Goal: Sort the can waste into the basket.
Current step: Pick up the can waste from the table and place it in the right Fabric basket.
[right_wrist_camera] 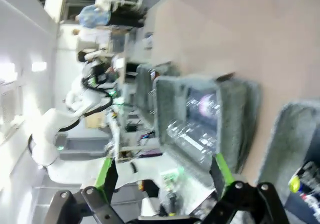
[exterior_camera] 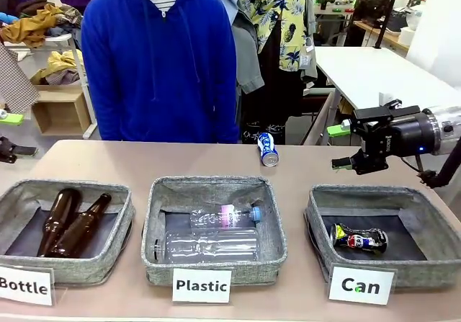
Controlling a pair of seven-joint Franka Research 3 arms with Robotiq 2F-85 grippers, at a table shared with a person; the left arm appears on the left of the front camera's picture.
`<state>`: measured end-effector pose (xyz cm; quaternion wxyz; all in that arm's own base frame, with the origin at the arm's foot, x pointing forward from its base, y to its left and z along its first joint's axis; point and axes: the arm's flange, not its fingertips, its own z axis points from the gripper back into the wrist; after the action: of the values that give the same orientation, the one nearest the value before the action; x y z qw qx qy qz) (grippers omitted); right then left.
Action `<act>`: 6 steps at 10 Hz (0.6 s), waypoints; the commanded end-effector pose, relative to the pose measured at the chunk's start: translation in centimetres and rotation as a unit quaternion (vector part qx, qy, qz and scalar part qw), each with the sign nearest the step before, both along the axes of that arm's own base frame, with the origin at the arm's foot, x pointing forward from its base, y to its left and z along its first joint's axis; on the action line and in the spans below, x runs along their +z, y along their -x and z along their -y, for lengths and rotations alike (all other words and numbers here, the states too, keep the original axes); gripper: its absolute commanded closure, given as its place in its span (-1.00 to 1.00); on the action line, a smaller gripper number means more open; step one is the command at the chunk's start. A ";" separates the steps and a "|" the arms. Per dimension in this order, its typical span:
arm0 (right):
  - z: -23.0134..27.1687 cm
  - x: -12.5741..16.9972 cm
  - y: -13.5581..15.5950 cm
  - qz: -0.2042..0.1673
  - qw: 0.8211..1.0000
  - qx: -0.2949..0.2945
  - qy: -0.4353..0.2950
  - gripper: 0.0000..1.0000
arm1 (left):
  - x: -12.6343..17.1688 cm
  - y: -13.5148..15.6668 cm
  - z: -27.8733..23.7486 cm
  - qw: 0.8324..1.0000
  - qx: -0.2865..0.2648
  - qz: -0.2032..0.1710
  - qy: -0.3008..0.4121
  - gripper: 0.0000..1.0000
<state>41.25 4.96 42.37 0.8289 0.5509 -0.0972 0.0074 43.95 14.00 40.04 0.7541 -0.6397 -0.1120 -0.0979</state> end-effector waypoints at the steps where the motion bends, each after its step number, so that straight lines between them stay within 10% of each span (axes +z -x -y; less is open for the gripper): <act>1: -2.9 2.3 -5.2 0.040 0.980 -0.054 0.186 -1.00 | 0.0 0.2 0.0 1.000 0.000 0.000 -0.004 -1.00; 4: -8.1 2.0 -15.8 -0.034 0.927 -0.029 0.373 -1.00 | 0.0 0.2 0.0 1.000 0.000 0.000 -0.004 -1.00; 6: -12.0 1.4 -19.9 -0.022 0.907 -0.033 0.420 -1.00 | 0.0 0.2 0.0 1.000 0.000 0.000 -0.004 -1.00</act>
<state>58.76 15.02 41.75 0.9758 0.1830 -0.1190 0.0119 43.95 14.03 39.94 0.7542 -0.6398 -0.1116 -0.0969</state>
